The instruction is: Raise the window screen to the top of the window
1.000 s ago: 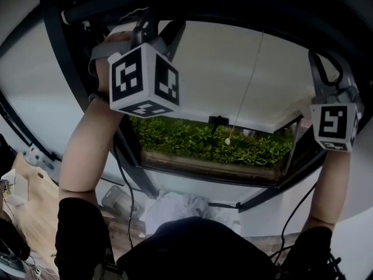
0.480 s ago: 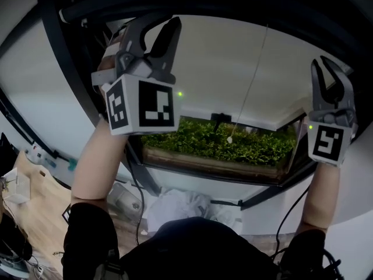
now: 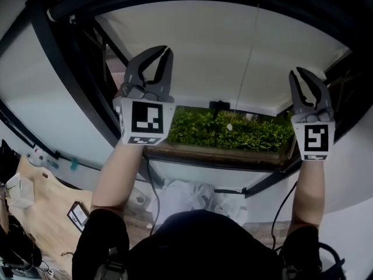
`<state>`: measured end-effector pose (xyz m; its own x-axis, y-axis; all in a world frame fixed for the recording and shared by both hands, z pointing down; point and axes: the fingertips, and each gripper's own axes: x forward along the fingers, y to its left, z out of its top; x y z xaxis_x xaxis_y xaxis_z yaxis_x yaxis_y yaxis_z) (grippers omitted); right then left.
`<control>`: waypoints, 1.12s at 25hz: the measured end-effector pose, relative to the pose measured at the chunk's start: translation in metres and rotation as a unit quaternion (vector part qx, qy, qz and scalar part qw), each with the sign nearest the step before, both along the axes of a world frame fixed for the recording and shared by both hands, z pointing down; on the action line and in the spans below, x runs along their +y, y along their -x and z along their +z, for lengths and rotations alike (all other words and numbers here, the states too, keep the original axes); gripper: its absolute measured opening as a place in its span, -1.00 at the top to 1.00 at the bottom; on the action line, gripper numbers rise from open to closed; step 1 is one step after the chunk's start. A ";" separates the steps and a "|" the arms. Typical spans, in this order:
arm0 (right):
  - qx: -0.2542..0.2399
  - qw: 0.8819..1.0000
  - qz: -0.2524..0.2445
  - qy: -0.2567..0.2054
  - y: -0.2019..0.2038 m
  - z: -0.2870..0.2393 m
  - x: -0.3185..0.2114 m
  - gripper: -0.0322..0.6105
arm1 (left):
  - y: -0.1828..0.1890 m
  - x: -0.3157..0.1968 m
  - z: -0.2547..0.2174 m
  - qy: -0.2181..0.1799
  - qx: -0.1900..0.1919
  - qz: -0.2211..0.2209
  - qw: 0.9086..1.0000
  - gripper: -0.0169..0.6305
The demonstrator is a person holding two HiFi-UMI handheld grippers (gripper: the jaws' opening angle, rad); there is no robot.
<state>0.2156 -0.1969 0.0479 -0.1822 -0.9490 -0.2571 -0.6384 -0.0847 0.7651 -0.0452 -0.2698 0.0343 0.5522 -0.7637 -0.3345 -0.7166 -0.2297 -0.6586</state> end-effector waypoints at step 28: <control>-0.294 0.946 -0.005 0.136 -0.044 0.214 0.003 0.88 | 0.022 -0.034 0.225 0.235 0.115 0.044 0.964 0.93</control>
<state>0.2594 -0.1938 0.2619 -0.0928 -0.9937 -0.0636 -0.9603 0.0725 0.2694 -0.0671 -0.3041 0.2595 0.5735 -0.8149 -0.0839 -0.7959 -0.5300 -0.2928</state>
